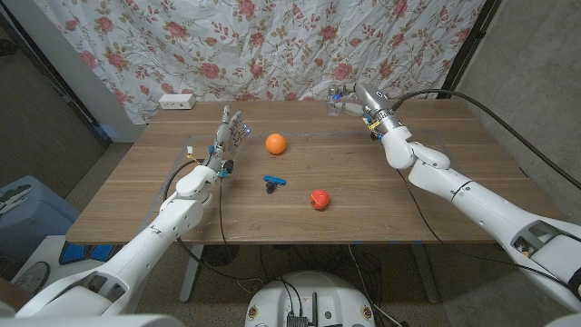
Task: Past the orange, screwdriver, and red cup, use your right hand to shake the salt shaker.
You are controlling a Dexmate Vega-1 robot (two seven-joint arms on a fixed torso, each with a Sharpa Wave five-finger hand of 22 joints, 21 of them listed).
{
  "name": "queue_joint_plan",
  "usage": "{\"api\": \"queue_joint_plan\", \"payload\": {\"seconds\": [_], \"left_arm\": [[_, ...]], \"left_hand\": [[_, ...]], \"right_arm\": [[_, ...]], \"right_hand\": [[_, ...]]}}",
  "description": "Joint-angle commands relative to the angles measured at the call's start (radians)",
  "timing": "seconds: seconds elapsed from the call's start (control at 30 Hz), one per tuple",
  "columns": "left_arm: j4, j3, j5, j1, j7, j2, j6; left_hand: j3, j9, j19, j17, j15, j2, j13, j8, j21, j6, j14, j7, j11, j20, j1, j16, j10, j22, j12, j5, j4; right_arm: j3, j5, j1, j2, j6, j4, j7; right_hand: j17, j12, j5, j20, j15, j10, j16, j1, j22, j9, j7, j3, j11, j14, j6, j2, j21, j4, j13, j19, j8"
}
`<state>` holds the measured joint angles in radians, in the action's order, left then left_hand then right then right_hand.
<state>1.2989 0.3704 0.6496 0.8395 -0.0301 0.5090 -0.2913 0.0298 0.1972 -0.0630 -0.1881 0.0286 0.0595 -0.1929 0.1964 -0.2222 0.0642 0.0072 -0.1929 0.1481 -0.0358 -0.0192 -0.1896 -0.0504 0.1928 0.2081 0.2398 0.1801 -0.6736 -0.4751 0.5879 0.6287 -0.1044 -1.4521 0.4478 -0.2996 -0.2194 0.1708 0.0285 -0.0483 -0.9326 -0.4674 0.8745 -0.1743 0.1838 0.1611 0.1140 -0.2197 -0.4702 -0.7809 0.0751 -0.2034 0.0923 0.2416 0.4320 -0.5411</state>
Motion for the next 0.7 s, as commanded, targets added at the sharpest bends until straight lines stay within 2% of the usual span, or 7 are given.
{"api": "queue_joint_plan", "payload": {"seconds": [0.03, 0.3, 0.7], "left_arm": [[0.0, 0.0, 0.0, 0.0, 0.0, 0.0, 0.0], [0.0, 0.0, 0.0, 0.0, 0.0, 0.0, 0.001], [0.0, 0.0, 0.0, 0.0, 0.0, 0.0, 0.001]], "left_hand": [[0.002, 0.006, -0.004, -0.006, 0.105, 0.101, -0.004, 0.004, -0.005, -0.002, 0.0, -0.007, 0.009, -0.024, 0.0, -0.005, -0.001, 0.005, 0.003, 0.008, 0.006], [0.002, 0.006, -0.004, -0.006, 0.106, 0.101, -0.004, 0.005, -0.005, -0.003, 0.001, -0.008, 0.006, -0.024, 0.0, -0.005, 0.0, 0.005, 0.004, 0.008, 0.006], [0.002, 0.006, -0.004, -0.006, 0.106, 0.101, -0.004, 0.004, -0.004, -0.002, 0.0, -0.008, 0.008, -0.024, 0.0, -0.005, 0.0, 0.005, 0.004, 0.008, 0.006]], "right_arm": [[-0.022, -0.009, 0.013, -0.018, 0.0, 0.033, 0.013], [-0.037, -0.014, 0.017, -0.022, -0.002, 0.057, 0.022], [-0.064, -0.044, 0.022, -0.031, -0.025, 0.105, 0.081]], "right_hand": [[-0.002, -0.007, 0.008, 0.0, -0.142, -0.006, -0.004, -0.042, -0.003, 0.005, 0.057, 0.023, 0.004, -0.011, -0.065, 0.045, -0.005, -0.009, 0.002, 0.011, 0.005], [-0.001, -0.008, 0.008, 0.001, -0.141, -0.007, -0.001, -0.045, -0.003, 0.005, 0.057, 0.024, 0.005, -0.011, -0.064, 0.046, -0.004, -0.006, 0.004, 0.008, 0.009], [-0.002, -0.008, 0.007, 0.0, -0.14, -0.005, 0.0, -0.048, -0.003, 0.005, 0.057, 0.025, 0.005, -0.009, -0.065, 0.043, -0.003, 0.001, 0.006, 0.008, 0.014]]}}
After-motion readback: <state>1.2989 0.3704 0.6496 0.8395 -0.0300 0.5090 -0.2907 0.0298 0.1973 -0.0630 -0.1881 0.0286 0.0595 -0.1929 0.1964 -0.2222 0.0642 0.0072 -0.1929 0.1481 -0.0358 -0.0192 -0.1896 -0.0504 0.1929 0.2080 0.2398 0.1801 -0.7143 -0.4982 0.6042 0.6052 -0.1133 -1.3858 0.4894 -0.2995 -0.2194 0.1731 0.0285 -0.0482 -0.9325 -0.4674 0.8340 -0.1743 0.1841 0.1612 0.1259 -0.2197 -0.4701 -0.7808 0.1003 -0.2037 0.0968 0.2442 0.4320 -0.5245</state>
